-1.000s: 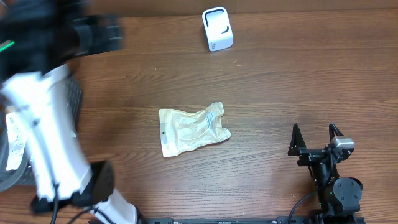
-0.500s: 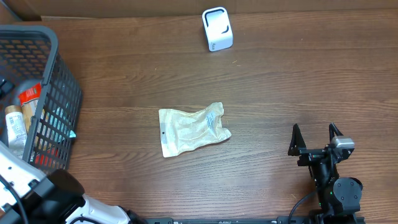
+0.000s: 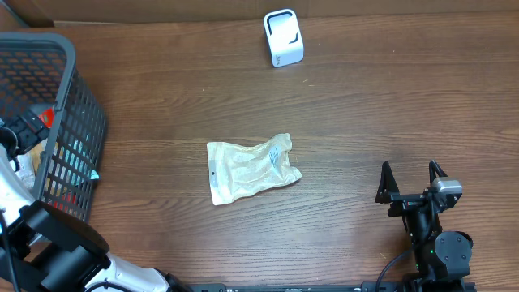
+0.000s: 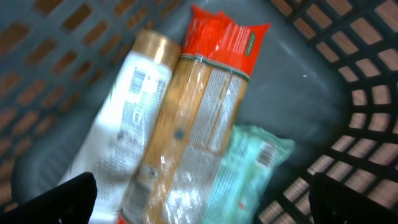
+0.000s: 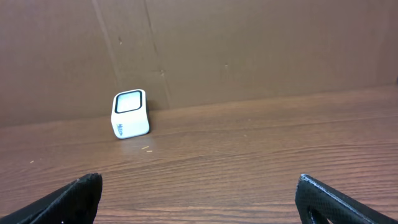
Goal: Scan the item barcode
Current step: 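Reach the left gripper back into the basket and grasp the pasta pack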
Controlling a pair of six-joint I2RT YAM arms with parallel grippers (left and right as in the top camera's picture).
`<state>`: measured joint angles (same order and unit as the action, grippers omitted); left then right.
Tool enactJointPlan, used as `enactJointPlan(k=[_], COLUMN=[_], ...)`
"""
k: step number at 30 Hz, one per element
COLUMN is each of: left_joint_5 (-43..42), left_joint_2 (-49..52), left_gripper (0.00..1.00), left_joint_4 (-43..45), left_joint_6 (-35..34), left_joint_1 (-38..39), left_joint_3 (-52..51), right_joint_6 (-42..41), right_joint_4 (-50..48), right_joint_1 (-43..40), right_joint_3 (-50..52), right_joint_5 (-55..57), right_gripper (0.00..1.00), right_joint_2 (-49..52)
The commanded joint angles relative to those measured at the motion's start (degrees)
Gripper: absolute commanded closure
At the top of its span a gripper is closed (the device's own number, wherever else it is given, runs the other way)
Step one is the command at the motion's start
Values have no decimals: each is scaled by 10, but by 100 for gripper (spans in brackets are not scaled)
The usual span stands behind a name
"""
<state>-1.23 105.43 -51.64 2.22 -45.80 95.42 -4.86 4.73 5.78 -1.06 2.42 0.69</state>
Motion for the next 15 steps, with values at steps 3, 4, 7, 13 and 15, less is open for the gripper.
enactJointPlan(k=[3, 4, 7, 13, 15], left_joint_5=[2, 2, 1, -12, -13], left_joint_2=[2, 2, 2, 37, 56], left_gripper=[0, 0, 0, 0, 2], left_joint_4=[78, 94, 133, 171, 171], left_joint_6=[96, 102, 120, 120, 120], left_joint_1=[2, 2, 2, 2, 2], left_joint_3=[-57, -65, -86, -98, -98], right_joint_6=[2, 2, 2, 2, 2], right_joint_4=[-3, -3, -3, -3, -3], right_joint_1=[4, 4, 4, 4, 4], right_joint_3=[6, 6, 6, 6, 6], right_joint_5=[5, 5, 5, 5, 5], right_gripper=[0, 0, 0, 0, 0], right_joint_2=[-5, -5, -5, -5, -5])
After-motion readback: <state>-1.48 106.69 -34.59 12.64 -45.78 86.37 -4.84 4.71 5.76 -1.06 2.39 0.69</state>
